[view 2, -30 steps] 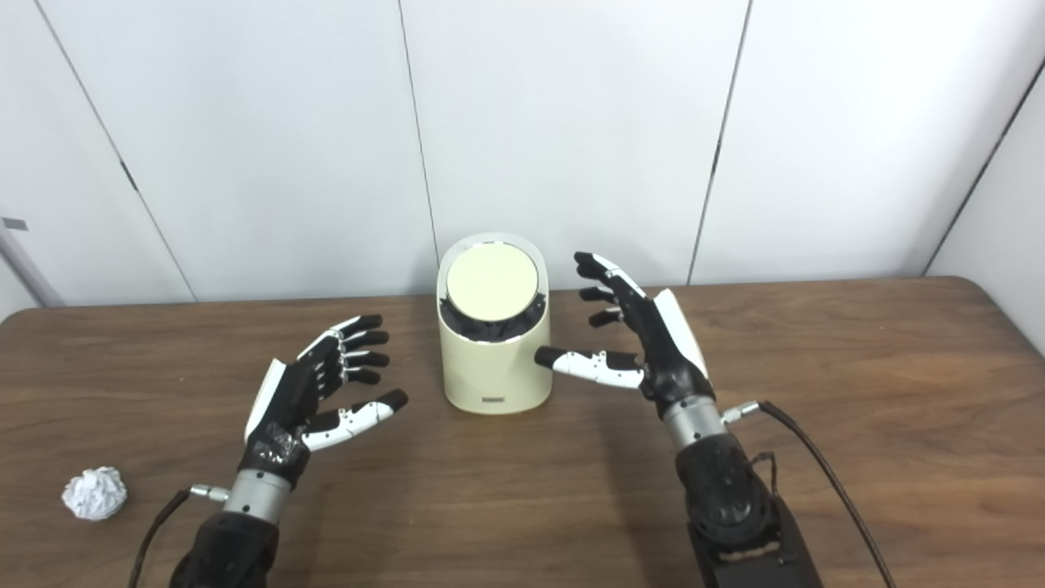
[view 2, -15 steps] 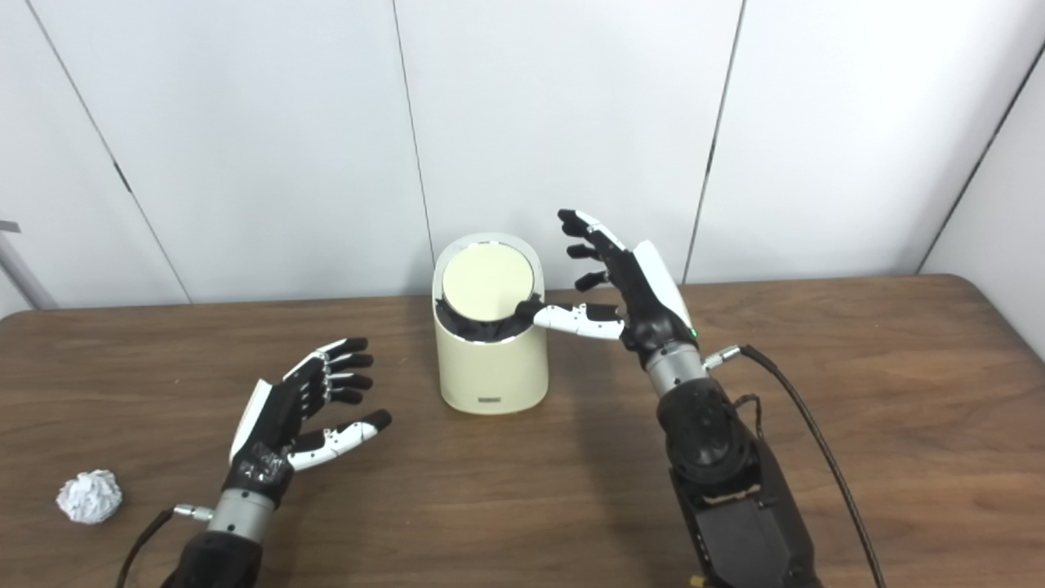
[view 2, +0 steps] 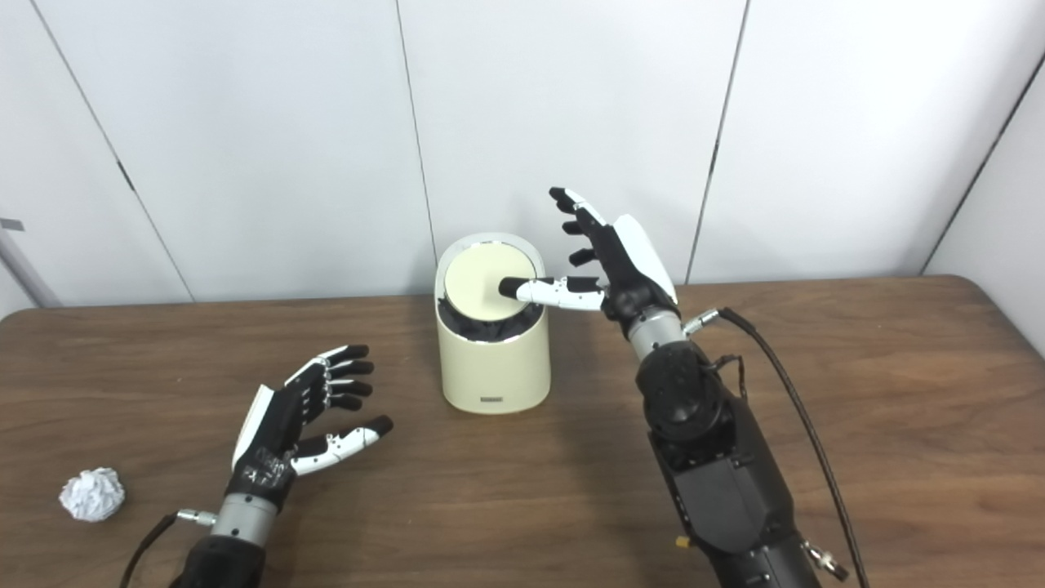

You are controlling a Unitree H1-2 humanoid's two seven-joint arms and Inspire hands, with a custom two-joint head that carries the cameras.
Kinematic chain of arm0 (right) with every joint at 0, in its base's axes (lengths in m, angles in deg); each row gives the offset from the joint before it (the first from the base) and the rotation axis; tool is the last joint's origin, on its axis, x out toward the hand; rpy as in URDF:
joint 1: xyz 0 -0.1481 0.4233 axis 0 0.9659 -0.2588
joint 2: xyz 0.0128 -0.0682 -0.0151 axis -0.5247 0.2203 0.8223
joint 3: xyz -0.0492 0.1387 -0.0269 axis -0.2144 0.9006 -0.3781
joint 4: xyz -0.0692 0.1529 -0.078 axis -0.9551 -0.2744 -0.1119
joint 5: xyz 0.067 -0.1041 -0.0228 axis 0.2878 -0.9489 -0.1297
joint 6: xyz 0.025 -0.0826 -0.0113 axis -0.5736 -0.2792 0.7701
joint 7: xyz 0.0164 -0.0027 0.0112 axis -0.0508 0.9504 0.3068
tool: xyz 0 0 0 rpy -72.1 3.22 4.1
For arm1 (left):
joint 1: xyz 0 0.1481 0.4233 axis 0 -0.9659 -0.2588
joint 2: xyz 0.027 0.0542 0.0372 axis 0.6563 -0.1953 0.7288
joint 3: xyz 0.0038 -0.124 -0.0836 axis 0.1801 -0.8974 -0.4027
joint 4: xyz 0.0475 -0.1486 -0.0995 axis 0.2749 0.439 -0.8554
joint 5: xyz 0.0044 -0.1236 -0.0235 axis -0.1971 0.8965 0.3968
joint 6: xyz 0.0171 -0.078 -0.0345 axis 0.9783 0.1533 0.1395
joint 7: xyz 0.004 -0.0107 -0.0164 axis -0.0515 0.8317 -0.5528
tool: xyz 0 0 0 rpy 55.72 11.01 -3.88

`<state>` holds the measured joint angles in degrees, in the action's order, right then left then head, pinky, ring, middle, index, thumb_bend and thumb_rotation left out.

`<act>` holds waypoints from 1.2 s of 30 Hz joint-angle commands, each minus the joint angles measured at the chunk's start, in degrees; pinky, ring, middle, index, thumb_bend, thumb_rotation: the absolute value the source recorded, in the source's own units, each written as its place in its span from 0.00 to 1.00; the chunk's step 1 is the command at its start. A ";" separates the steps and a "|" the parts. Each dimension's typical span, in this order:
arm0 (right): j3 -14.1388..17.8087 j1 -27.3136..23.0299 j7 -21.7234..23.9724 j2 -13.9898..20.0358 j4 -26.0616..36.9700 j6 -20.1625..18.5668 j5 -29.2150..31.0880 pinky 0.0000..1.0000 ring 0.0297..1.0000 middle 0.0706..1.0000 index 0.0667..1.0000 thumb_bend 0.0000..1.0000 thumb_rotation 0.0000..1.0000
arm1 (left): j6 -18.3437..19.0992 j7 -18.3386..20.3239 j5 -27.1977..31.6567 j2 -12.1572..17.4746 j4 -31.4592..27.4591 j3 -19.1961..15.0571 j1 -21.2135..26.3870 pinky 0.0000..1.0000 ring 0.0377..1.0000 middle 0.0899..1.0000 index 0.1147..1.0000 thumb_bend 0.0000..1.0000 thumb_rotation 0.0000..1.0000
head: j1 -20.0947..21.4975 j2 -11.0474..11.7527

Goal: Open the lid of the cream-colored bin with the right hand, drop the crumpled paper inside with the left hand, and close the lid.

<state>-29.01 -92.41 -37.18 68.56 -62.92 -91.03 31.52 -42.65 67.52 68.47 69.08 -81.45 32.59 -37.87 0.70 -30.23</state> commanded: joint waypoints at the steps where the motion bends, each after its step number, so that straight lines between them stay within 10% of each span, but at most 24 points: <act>1: -0.41 -3.93 -0.79 0.02 0.12 -0.14 -1.41 0.71 0.87 0.91 0.93 0.86 0.47 | -1.88 -0.66 0.07 -0.14 -0.91 -0.08 1.37 0.66 0.67 0.74 0.78 0.72 0.13 | 0.05 -0.02; 36: -6.03 -6.76 -0.61 -1.23 -1.95 -4.81 -9.64 0.72 0.87 0.91 0.92 0.93 0.43 | -1.03 -0.70 -0.22 -1.05 -2.81 0.07 0.56 0.65 0.68 0.74 0.78 0.72 0.13 | 0.07 -1.42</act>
<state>-35.11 -96.34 -37.40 67.07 -66.57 -96.16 22.53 -42.58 67.42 68.45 67.94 -81.75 32.75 -38.22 0.70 -31.64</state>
